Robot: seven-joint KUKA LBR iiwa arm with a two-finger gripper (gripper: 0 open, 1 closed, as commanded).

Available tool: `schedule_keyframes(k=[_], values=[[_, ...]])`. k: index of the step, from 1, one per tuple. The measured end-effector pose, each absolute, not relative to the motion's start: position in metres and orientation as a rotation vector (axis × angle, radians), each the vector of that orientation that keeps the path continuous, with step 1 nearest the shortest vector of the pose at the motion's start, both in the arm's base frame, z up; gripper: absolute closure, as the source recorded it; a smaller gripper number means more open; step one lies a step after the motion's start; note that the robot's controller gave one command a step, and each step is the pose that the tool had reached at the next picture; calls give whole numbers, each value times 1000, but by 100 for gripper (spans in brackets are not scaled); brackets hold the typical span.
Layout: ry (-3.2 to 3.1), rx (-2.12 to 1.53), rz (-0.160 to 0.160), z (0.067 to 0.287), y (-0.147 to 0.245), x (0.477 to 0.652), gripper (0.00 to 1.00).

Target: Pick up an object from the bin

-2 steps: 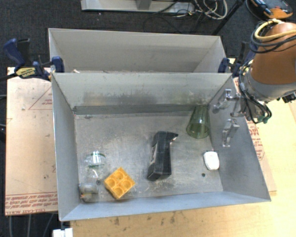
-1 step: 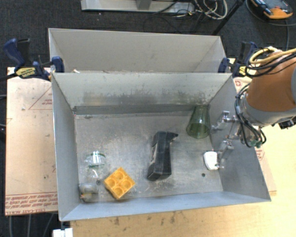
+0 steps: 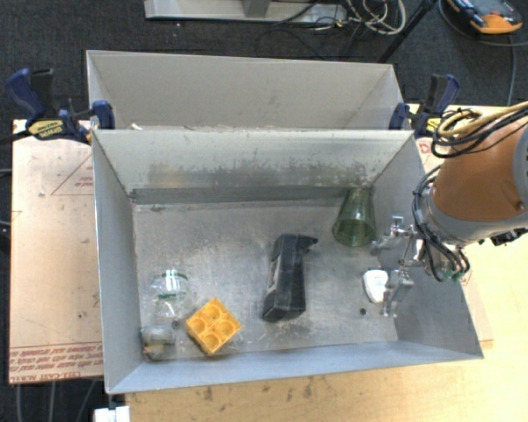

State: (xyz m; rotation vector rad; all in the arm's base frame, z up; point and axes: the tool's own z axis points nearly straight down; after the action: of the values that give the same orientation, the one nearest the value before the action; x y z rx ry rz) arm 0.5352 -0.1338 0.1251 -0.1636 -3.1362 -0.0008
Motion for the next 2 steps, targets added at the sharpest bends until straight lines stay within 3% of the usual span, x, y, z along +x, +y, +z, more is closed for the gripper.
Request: schedule_keyframes(k=[1, 2], values=[[-3143, 52, -1, 102, -132, 536, 0], [-3135, -363, 1, 74, -146, 540, 100]])
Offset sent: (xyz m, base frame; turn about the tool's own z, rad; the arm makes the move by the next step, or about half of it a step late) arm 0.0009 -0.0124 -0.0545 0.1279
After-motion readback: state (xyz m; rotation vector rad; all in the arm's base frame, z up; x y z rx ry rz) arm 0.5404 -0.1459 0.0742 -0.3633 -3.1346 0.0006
